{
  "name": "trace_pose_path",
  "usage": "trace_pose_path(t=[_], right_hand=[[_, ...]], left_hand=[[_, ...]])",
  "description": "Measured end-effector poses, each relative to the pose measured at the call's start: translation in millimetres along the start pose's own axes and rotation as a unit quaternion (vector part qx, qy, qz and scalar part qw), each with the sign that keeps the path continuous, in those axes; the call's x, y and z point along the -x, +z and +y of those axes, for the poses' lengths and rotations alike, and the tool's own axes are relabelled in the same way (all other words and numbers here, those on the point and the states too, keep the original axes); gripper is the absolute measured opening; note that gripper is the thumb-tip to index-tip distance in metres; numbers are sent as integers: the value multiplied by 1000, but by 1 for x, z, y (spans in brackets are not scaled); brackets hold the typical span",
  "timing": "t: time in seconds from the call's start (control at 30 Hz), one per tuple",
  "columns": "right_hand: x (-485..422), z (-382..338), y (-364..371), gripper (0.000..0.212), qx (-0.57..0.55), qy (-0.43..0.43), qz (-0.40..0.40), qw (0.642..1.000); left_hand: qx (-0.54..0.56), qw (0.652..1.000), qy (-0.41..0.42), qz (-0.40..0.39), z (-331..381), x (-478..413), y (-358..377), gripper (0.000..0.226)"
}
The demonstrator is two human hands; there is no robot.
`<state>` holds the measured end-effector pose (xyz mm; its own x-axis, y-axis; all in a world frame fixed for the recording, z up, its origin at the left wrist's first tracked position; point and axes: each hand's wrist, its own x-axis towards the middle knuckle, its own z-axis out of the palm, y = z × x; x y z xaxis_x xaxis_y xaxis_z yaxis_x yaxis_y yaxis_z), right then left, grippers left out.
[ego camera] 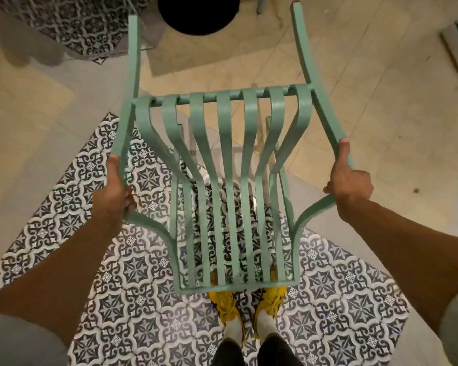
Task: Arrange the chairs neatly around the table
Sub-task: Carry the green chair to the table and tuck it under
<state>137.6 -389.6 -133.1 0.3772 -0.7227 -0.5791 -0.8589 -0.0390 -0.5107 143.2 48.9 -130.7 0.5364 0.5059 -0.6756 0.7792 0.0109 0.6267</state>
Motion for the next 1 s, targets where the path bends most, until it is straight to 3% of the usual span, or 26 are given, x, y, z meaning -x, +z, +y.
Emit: trace_pose_path(t=[0.2,0.4,0.6,0.7,0.83,1.0], right_hand=[[24,-33,-24,125,46,-14,10,999],[40,-46,-44,120,83,-34,4,996],[45,-67,-56,104,119,-33,-18,992],[42,-73,-56,93,78,-68,-35,994],[45,-34,-68,93,2,-142,-49,989],[55,49,-62,112,-68,-78,-136,985]], left_hand=[[-24,999,-34,16,28,34,-22,81],[-54,997,-43,23,45,64,-39,85],[-46,997,-55,19,62,72,-47,71],[-47,997,-60,17,74,64,-43,66],[-51,996,-70,11,90,53,-39,63],[-42,997,-63,2,108,50,-32,56]])
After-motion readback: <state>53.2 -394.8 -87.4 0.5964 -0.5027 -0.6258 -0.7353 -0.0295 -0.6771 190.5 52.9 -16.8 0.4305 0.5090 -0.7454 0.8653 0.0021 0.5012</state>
